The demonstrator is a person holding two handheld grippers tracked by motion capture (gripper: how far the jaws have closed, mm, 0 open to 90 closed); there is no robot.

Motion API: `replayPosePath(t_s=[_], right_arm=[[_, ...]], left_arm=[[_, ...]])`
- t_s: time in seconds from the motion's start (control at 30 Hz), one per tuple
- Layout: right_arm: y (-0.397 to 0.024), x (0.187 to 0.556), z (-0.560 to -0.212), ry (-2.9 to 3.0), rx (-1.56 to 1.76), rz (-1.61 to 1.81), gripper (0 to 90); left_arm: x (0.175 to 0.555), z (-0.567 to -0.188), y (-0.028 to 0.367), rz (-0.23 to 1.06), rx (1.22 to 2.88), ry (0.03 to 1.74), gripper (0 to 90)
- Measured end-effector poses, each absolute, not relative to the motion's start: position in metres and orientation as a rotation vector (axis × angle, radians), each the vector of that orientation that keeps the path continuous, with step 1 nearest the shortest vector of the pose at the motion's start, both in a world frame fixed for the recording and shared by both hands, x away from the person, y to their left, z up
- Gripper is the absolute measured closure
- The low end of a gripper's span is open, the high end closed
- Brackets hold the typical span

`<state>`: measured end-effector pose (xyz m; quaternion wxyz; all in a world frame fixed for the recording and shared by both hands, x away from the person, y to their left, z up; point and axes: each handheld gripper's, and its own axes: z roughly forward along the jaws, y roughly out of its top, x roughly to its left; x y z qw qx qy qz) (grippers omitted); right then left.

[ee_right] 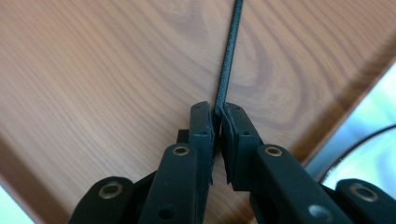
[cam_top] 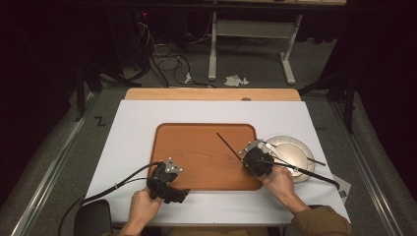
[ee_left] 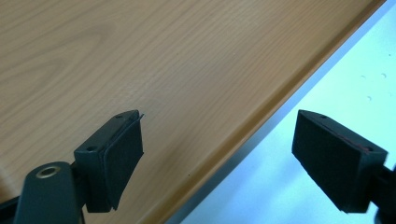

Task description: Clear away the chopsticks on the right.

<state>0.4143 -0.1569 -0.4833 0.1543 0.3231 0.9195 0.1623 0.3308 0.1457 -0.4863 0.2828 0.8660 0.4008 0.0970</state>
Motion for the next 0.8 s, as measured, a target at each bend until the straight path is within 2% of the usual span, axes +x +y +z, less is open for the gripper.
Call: replayPosePath(t_s=[0.3, 0.8], right_arm=[[-0.158, 0.416, -0.483, 2.617, 0.963, 0.45, 82.8], [-0.162, 0.413, -0.473, 2.618, 0.937, 0.53, 76.5]], left_arm=[[0.331, -0.486, 0.146, 0.273, 2.313, 1.073, 16.5], [0.329, -0.486, 0.146, 0.282, 2.321, 1.072, 16.6]])
